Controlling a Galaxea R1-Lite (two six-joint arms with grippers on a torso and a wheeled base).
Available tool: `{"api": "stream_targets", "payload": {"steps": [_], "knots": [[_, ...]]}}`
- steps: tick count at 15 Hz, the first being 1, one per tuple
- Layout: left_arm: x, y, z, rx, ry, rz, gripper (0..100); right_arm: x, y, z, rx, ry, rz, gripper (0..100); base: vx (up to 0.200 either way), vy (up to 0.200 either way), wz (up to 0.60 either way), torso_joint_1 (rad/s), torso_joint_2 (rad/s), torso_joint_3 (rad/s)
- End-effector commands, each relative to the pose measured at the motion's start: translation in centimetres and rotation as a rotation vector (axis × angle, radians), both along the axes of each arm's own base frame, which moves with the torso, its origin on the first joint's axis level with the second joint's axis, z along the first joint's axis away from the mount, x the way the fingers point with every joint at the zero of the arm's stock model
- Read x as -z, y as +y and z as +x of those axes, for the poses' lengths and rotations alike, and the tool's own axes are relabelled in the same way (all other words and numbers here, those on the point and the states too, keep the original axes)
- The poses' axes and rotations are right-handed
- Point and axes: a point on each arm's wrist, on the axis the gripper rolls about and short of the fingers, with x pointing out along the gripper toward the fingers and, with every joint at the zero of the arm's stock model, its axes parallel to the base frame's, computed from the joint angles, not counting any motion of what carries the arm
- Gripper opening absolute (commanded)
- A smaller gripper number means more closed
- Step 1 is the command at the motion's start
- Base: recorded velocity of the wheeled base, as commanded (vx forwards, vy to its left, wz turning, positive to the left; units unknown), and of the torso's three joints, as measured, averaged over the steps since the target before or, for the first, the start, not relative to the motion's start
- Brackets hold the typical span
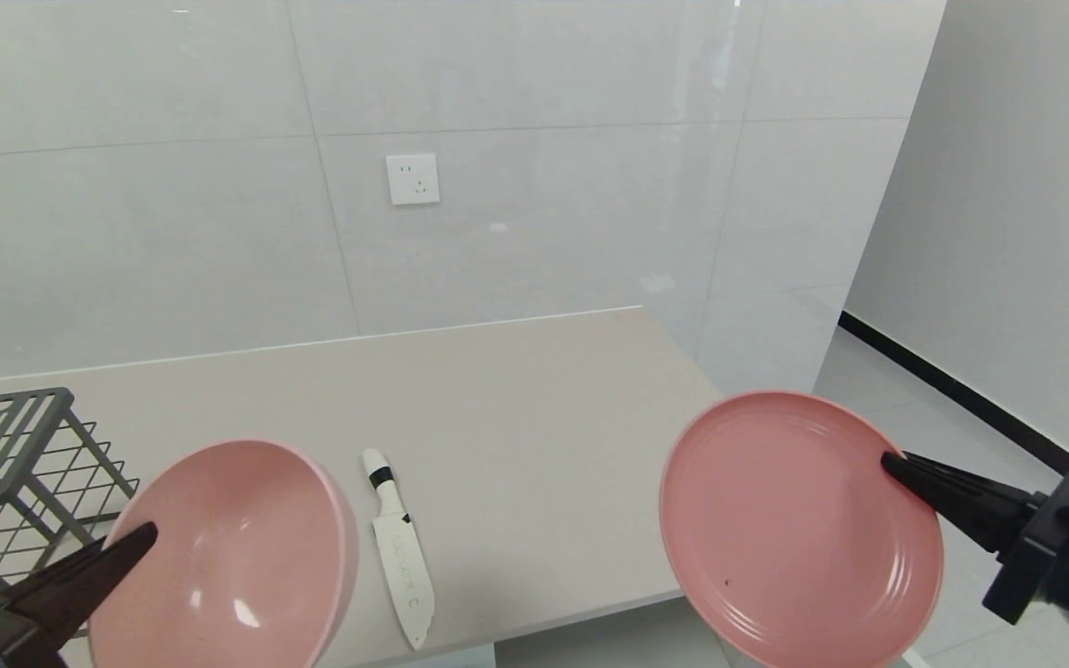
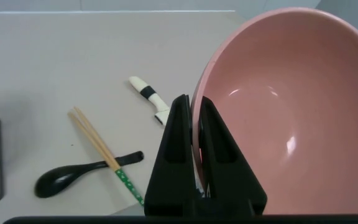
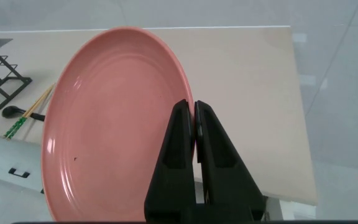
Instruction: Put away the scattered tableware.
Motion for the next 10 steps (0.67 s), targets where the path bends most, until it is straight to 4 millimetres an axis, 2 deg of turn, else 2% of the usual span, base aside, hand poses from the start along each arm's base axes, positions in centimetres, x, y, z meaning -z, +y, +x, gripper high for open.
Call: {"api": "stream_targets", "payload": {"steps": [1, 6, 7, 10], "knots": [[-0.3, 1.2, -2.3, -0.039, -0.095, -0.011, 0, -0.9, -0.8, -1.3, 0.03, -0.06, 0.019, 0, 0.0, 0.0, 0.0, 0.0, 0.0, 0.0], [0.3, 2.0, -4.3, -0.062, -0.133, -0.007, 0, -1.2, -1.9, -2.8, 0.079, -0.129, 0.024, 0, 0.0, 0.0, 0.0, 0.0, 0.0, 0.0], [0.5, 2.3, -5.2, -0.069, -0.158, -0.009, 0, -0.9, -2.5, -4.1, 0.102, -0.165, 0.013, 0, 0.0, 0.0, 0.0, 0.0, 0.0, 0.0], [0.8, 2.6, -6.1, -0.09, -0.187, -0.018, 0, -0.9, -3.3, -5.6, 0.148, -0.21, 0.017, 0, 0.0, 0.0, 0.0, 0.0, 0.0, 0.0]]}}
